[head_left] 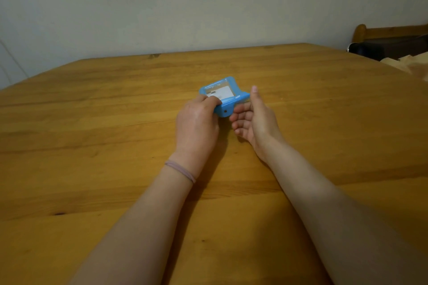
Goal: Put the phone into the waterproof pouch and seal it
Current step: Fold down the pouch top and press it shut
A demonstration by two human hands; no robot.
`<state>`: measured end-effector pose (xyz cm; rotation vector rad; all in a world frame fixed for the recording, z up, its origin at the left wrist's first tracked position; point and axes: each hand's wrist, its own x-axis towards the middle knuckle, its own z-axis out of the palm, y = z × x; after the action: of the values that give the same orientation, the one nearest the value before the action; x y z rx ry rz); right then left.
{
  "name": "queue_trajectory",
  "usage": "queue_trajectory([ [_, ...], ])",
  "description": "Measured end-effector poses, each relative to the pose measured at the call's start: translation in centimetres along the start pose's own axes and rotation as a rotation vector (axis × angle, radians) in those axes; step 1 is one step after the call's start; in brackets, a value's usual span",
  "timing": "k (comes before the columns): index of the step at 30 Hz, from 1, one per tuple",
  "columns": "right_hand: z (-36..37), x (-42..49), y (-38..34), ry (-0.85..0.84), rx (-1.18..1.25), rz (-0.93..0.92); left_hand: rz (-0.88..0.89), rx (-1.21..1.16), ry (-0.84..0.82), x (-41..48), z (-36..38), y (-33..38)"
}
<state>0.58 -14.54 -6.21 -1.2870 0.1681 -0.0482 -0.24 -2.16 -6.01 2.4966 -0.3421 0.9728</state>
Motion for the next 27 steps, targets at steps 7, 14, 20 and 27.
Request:
queue_trajectory([
  [7,0.1,0.5,0.7,0.007,-0.139,0.033,-0.294,-0.255,0.091,0.2,-0.2,-0.1],
  [14,-0.1,0.3,1.4,-0.201,-0.032,0.076,-0.504,-0.667,0.093,0.3,0.1,0.3],
  [20,-0.3,0.2,1.0,-0.142,0.067,0.057,-0.874,-1.096,-0.057,0.2,0.2,0.6],
  [27,-0.4,0.2,0.9,-0.019,-0.034,0.001,-1.013,-1.361,-0.202,0.8,-0.6,1.2],
])
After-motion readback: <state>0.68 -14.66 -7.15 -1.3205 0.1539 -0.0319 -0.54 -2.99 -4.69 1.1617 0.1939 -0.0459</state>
